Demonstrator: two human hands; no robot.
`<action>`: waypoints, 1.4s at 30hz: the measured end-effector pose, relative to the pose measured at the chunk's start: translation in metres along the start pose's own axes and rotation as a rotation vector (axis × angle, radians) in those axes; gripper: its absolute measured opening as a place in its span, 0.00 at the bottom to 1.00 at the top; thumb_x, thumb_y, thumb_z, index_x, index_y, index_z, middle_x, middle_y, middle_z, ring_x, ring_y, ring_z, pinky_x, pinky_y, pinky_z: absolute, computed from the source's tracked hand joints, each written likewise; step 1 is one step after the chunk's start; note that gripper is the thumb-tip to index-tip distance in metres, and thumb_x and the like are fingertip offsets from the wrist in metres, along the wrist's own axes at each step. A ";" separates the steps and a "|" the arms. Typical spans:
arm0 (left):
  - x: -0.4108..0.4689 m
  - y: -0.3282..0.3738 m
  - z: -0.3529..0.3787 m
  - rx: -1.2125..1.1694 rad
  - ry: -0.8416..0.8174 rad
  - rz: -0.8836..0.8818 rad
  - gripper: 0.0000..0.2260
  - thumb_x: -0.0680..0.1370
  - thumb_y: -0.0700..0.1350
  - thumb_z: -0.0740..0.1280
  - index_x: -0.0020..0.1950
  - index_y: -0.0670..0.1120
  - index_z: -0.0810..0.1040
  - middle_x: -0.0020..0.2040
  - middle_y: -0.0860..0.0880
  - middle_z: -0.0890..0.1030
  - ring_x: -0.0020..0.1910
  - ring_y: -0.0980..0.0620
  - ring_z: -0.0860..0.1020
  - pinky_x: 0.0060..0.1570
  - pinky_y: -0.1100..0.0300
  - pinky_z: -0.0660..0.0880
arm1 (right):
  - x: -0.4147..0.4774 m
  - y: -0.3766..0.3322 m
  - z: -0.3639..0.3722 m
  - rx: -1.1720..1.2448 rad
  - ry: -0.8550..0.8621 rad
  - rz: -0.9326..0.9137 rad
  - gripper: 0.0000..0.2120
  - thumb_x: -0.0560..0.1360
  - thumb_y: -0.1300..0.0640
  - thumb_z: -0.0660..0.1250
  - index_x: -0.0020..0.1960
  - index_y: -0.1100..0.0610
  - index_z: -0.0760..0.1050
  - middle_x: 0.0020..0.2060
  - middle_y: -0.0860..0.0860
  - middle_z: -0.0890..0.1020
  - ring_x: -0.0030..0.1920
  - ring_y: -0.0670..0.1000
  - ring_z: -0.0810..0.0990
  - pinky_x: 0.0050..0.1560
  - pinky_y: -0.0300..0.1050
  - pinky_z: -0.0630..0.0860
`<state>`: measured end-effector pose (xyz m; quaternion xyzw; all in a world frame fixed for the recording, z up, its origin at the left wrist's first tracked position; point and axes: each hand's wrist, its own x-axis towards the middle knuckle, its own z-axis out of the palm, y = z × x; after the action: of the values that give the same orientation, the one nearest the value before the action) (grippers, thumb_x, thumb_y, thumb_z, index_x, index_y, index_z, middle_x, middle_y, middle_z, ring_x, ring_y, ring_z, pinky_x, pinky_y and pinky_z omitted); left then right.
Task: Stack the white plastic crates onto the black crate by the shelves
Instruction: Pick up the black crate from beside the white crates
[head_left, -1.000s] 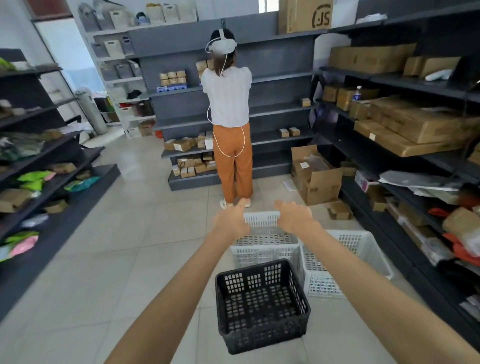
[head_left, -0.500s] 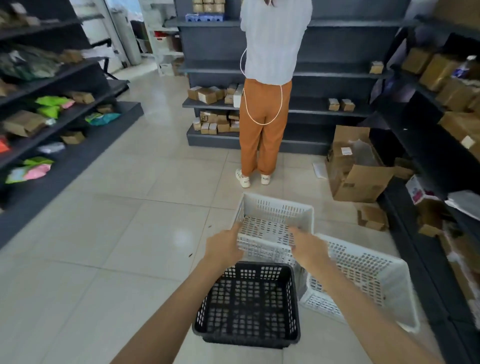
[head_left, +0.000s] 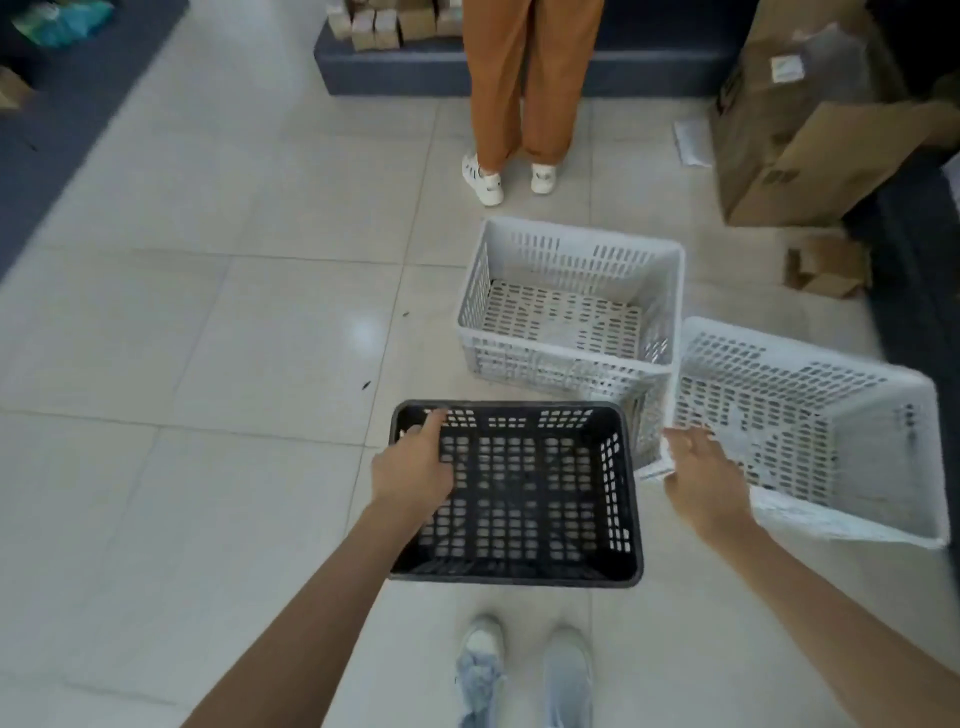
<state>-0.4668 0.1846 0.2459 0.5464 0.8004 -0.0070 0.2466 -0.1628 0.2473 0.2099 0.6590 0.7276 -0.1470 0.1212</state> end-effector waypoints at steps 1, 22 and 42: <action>0.006 -0.007 0.017 0.007 -0.002 -0.009 0.29 0.74 0.44 0.62 0.74 0.53 0.57 0.59 0.46 0.76 0.53 0.42 0.78 0.47 0.52 0.73 | 0.005 0.008 0.022 -0.004 -0.009 0.017 0.26 0.73 0.61 0.61 0.71 0.55 0.63 0.66 0.56 0.69 0.64 0.58 0.70 0.58 0.53 0.72; 0.121 -0.173 0.278 -0.116 0.152 -0.226 0.40 0.74 0.35 0.65 0.76 0.56 0.46 0.64 0.37 0.66 0.47 0.33 0.74 0.47 0.39 0.72 | 0.093 0.027 0.301 0.423 0.054 0.184 0.37 0.74 0.67 0.59 0.76 0.48 0.46 0.53 0.62 0.77 0.38 0.62 0.78 0.37 0.53 0.75; -0.033 -0.140 0.148 -0.294 0.017 -0.098 0.27 0.79 0.38 0.58 0.75 0.52 0.53 0.54 0.34 0.80 0.44 0.33 0.78 0.44 0.44 0.74 | -0.100 0.055 0.161 0.557 0.043 0.532 0.35 0.73 0.68 0.59 0.76 0.46 0.55 0.26 0.56 0.74 0.27 0.57 0.74 0.31 0.47 0.72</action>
<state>-0.5233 0.0582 0.0931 0.4648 0.8206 0.1027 0.3163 -0.1005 0.0995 0.0944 0.8355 0.4655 -0.2885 -0.0440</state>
